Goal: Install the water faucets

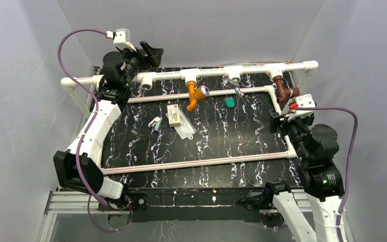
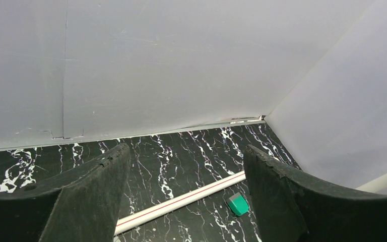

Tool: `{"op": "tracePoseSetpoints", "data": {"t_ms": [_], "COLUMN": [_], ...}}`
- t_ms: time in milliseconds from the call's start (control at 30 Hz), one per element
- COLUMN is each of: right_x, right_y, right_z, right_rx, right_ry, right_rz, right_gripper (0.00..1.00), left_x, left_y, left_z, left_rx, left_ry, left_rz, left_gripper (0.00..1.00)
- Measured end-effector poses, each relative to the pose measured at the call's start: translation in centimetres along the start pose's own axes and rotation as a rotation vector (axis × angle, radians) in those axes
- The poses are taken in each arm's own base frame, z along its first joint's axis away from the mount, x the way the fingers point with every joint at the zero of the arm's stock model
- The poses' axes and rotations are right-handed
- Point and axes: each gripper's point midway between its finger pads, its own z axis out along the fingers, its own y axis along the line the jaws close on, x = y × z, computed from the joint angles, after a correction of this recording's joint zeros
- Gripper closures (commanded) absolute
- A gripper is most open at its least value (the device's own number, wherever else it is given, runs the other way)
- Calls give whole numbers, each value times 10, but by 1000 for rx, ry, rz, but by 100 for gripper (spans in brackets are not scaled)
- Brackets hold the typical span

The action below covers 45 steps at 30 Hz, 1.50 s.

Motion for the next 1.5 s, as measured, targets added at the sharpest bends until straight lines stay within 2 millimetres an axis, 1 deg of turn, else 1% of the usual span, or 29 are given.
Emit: {"op": "tracePoseSetpoints", "data": {"t_ms": [133,300,400,600,733,833,967,1133,1300,1400,1500], "right_x": [-11,-11,-13,-20,-16,-14,-23,-28,-28,-29,-33], "right_y": [-15,-36,-43,-47,-48,-47,-45,-45,-44,-44,-47], "right_z": [-4,-8,-9,-5,4,11,20,35,51,59,63], "right_rx": [24,94,108,99,89,82,91,100,108,115,138], "right_ry": [0,33,45,26,23,19,-25,-51,-66,-69,-76], "right_rz": [-212,-427,-548,-793,-937,-1002,-1066,-1127,-1181,-1200,-1204], "right_gripper": [16,16,15,14,14,14,15,17,24,33,45], "left_x": [0,1,1,1,1,1,1,1,1,1,1], "left_y": [0,-1,-1,-1,-1,-1,-1,-1,-1,-1,-1], "left_z": [0,0,0,0,0,0,0,0,0,0,0], "left_rx": [1,4,5,7,7,7,7,7,7,7,7], "left_ry": [1,2,2,4,3,4,4,3,3,3,3], "left_rz": [-1,-2,-3,-5,-5,-5,-5,-5,-5,-5,-5], "left_gripper": [21,21,21,21,21,21,21,21,21,21,21]}}
